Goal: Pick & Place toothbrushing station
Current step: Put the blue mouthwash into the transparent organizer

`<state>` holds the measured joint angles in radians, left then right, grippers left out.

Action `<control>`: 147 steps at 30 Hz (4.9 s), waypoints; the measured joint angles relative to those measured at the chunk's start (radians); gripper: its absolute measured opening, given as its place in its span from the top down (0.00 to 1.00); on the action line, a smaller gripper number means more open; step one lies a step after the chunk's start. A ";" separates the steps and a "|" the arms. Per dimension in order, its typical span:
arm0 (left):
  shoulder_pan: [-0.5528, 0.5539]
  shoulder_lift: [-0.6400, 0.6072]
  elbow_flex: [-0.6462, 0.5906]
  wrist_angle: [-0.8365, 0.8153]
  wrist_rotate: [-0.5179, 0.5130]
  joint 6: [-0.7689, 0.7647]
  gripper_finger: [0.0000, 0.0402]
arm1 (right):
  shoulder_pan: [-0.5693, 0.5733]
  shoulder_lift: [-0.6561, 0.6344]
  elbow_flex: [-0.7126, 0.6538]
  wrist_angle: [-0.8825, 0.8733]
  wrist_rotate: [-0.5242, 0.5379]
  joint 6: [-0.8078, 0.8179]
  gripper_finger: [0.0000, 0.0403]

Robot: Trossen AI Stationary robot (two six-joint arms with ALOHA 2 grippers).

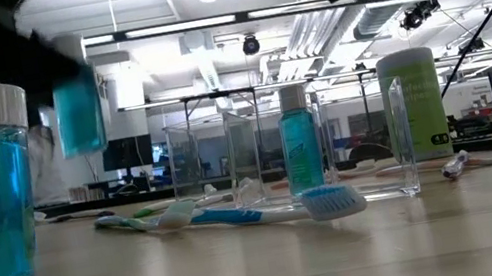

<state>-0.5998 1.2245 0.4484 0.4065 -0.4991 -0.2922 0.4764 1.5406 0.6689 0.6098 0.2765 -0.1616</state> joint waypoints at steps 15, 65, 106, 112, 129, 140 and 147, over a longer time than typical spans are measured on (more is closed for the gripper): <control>0.298 0.051 0.301 -0.184 0.328 -0.008 0.78 | 0.131 0.000 0.000 -0.004 0.401 -0.048 0.54; 0.170 0.419 0.429 0.079 -0.193 -0.194 0.78 | 0.244 0.000 0.000 -0.159 1.030 -0.021 0.54; 0.209 0.477 0.468 -0.099 -0.172 -0.327 0.78 | 0.305 0.000 0.000 -0.199 1.050 -0.023 0.54; 0.239 0.499 0.471 -0.098 -0.139 -0.351 0.78 | 0.305 0.000 0.000 -0.211 1.023 -0.023 0.54; 0.257 0.540 0.473 -0.111 -0.097 -0.338 0.71 | 0.302 0.000 0.000 -0.211 1.023 -0.021 0.54; 0.258 0.540 0.474 -0.111 -0.051 -0.306 0.70 | 0.300 0.000 0.000 -0.211 0.923 -0.025 0.54; 0.257 0.538 0.474 -0.111 -0.040 -0.259 0.69 | 0.300 0.000 0.000 -0.211 0.924 -0.026 0.54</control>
<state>-0.3424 1.7625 0.9219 0.2955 -0.5394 -0.5514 0.7761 1.5410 0.6685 0.3985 1.2007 -0.1875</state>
